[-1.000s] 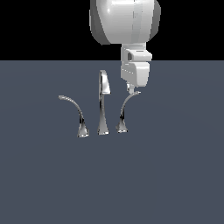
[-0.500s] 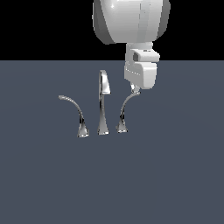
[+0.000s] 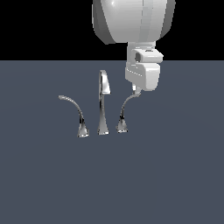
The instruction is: Turn on the faucet by rotating a designated handle.
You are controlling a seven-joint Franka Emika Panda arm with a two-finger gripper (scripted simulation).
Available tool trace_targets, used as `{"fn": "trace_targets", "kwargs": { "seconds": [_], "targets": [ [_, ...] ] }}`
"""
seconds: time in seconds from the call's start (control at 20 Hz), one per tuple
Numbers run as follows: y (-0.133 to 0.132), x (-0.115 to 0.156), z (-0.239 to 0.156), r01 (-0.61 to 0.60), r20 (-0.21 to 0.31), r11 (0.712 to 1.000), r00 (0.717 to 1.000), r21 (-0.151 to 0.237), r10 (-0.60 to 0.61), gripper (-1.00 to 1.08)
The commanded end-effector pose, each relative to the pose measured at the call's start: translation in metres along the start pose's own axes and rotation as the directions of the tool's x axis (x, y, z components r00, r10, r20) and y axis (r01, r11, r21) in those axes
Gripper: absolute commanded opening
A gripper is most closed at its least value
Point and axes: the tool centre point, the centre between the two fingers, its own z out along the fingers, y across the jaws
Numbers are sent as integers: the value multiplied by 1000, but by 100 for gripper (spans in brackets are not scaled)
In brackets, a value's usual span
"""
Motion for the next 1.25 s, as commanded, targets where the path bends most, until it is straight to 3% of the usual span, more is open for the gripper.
{"fn": "trace_targets", "kwargs": {
  "seconds": [0.0, 0.45, 0.55, 1.2],
  "targets": [
    [13, -4, 0, -1, 4, 1000, 1000, -13, 1, -100],
    [44, -9, -1, -7, 3, 1000, 1000, -18, 7, -100],
    [38, -4, 0, -12, 1, 1000, 1000, -12, 12, -100],
    [62, -51, -1, -8, 3, 1000, 1000, -18, 8, -100]
  ]
}}
